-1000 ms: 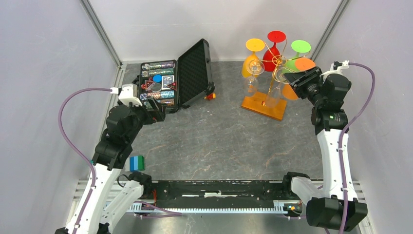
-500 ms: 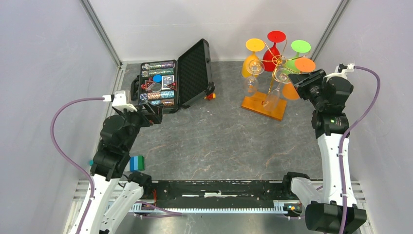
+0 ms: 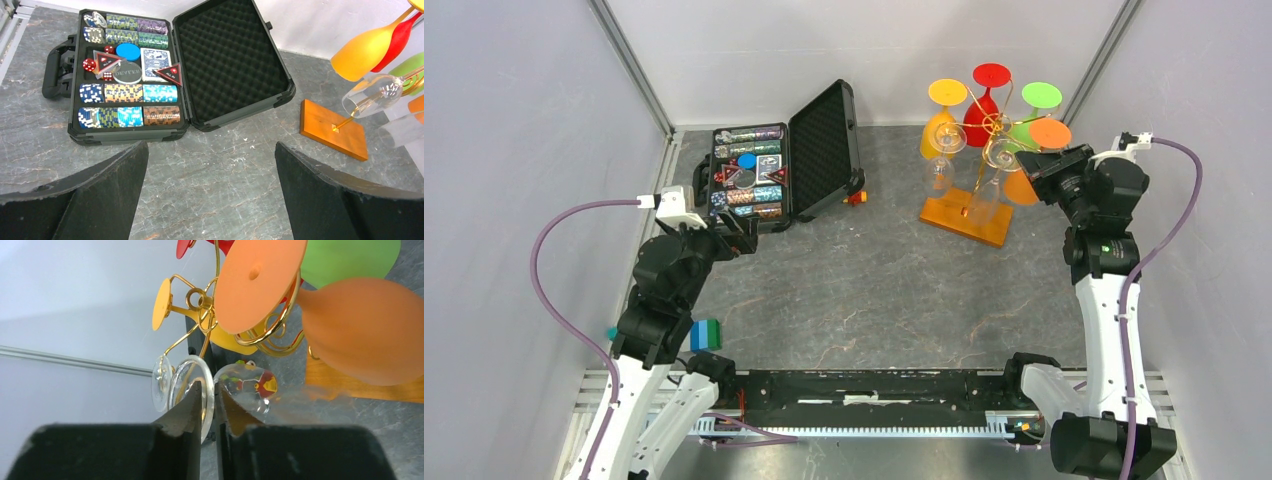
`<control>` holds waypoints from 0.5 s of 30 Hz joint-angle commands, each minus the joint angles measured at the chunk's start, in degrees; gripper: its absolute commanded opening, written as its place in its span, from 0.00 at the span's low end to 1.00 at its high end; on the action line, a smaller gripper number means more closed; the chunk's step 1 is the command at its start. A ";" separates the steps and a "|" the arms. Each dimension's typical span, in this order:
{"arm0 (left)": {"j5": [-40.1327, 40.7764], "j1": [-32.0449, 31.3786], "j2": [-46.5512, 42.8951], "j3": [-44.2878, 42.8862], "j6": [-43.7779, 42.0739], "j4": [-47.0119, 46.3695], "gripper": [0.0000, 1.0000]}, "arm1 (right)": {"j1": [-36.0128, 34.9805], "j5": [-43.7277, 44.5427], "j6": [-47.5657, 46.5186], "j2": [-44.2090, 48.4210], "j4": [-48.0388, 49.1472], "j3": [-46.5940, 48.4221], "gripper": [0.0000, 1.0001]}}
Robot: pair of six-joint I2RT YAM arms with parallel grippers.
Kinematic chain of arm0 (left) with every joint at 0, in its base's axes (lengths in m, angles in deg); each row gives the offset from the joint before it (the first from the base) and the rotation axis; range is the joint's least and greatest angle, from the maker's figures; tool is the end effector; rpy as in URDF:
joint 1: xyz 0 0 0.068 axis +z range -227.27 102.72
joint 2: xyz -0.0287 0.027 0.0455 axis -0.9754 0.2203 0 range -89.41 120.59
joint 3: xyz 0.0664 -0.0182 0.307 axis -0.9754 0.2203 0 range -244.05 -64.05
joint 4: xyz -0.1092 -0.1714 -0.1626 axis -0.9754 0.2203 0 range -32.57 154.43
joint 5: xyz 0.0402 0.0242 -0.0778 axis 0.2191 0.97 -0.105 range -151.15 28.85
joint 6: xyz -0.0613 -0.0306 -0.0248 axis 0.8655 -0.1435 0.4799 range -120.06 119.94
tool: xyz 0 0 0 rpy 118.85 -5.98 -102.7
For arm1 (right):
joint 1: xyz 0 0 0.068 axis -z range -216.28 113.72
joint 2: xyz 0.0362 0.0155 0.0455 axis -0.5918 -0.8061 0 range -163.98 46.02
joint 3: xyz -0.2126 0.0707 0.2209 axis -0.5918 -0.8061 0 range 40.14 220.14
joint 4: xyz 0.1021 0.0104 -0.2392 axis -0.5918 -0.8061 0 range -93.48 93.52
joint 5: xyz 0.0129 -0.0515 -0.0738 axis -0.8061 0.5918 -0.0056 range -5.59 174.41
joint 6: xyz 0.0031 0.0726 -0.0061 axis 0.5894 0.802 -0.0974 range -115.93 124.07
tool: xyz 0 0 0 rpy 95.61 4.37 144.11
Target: Take the wine glass off the wine glass rack
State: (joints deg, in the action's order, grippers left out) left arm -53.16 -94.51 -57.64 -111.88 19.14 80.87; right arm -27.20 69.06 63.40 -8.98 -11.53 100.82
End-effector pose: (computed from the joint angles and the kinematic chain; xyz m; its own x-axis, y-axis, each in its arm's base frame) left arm 0.1071 -0.0244 0.3830 -0.1691 -0.2884 -0.9425 0.1125 0.9443 -0.3092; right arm 0.2111 -0.0175 0.4272 -0.1728 0.8676 -0.4662 0.0845 0.4846 0.8706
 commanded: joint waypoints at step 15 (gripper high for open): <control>2.57 -0.08 -0.27 0.11 -1.62 -2.89 1.00 | 0.23 -0.82 7.84 5.67 6.46 -1.85 0.00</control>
State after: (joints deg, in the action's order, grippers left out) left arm -52.02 -94.51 -57.64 -111.75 19.14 80.85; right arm -27.16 69.41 67.23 -5.53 -10.37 99.07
